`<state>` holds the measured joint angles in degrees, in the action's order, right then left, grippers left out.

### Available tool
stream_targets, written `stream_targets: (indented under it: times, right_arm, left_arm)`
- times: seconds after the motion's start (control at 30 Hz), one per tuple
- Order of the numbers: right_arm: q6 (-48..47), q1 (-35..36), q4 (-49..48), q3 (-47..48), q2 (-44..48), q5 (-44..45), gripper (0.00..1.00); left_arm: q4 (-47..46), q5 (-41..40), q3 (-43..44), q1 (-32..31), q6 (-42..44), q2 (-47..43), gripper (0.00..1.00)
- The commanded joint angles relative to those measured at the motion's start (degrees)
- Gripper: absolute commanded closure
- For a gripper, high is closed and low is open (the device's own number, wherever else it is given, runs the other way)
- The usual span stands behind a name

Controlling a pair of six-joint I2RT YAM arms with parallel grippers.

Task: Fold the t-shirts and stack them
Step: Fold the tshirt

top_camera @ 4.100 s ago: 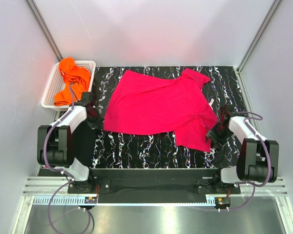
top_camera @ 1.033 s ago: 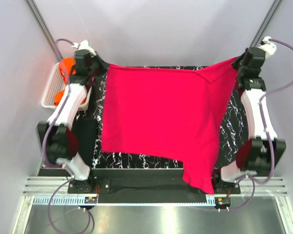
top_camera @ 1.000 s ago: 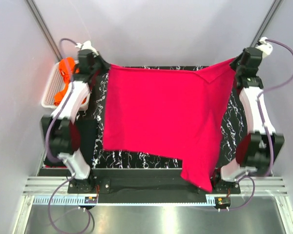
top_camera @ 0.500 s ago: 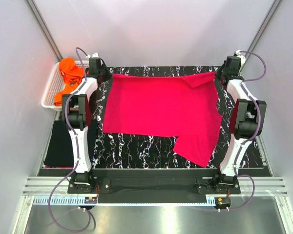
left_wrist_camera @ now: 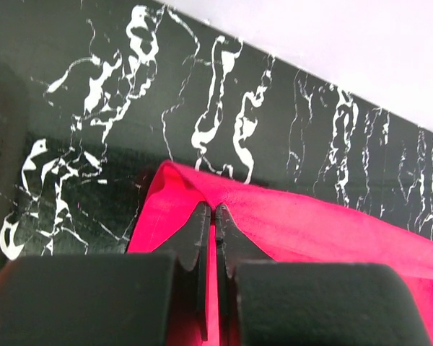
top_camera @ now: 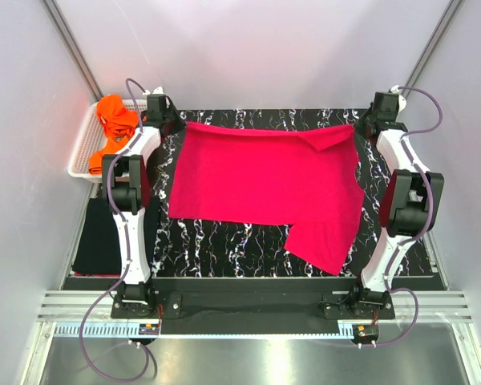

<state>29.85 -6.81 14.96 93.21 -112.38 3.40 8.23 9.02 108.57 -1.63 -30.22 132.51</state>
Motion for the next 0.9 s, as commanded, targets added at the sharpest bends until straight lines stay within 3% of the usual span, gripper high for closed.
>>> stream_targets:
  times: [0.0, 0.3, 0.87]
  right_arm:
    - [1.79, -0.49, 3.05, -1.71, 5.94, -0.14, 1.00]
    - [1.62, -1.72, 9.03, -2.68, 7.26, -2.43, 1.00]
    - [-1.19, -3.47, 14.92, -7.16, 9.81, -3.22, 1.00]
  left_arm:
    - [2.40, 1.09, -1.16, 0.40, 0.86, -4.61, 1.00]
    - [8.20, 1.53, -9.25, 1.28, 1.39, -9.90, 1.00]
    - [16.64, 2.24, -10.66, 1.36, 0.77, -12.36, 1.00]
